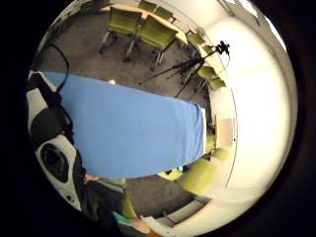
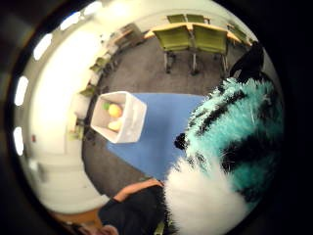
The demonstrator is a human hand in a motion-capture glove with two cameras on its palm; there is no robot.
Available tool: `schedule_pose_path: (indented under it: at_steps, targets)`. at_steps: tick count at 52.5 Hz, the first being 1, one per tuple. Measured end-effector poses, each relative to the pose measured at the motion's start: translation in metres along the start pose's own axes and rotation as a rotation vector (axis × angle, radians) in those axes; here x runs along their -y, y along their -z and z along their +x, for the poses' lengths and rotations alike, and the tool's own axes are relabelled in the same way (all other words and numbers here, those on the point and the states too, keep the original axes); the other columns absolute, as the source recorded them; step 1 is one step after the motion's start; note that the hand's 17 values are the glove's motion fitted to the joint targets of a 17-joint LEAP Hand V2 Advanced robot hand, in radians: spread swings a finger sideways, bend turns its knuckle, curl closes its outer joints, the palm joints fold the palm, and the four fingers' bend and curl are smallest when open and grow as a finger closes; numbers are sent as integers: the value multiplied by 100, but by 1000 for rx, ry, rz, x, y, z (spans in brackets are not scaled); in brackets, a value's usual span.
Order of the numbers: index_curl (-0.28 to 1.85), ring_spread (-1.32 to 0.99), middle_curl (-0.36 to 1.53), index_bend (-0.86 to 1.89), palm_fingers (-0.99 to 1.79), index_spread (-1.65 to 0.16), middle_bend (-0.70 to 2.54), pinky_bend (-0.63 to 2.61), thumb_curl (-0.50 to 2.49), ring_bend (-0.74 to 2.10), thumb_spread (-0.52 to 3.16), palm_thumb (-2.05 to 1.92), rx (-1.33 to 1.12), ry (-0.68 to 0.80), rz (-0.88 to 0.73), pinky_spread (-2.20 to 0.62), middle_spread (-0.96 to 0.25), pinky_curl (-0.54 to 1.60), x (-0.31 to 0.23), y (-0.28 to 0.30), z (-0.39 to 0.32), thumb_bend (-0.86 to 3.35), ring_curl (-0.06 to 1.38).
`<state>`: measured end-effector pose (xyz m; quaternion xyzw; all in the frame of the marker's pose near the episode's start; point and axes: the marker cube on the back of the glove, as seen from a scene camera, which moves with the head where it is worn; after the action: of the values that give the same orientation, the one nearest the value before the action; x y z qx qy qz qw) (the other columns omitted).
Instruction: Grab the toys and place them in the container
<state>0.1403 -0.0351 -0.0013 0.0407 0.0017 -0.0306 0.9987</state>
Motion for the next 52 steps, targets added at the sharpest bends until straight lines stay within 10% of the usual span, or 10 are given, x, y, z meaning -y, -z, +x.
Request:
schedule_pose_path:
  at_steps: [17,30,47,50,52]
  targets:
    - [133,-42,60,23,109,-49,80,113,100,118,33,65,171,377,48,-44,-39,51,34,31,-225,14,52]
    - [138,-43,62,19,109,-50,76,112,106,116,33,65,82,289,4,-44,-40,51,60,15,-358,12,52]
    - [142,-43,65,18,105,-50,71,109,113,113,36,62,156,447,-87,-44,-42,49,85,-40,-323,8,51]
    - [137,-41,60,8,73,-50,49,112,102,112,63,37,129,451,-195,-45,-37,50,71,-48,-354,-7,51]
    - [129,-31,57,-1,-1,-49,28,127,91,93,71,9,100,458,-206,-35,-24,58,61,-50,-377,-20,51]
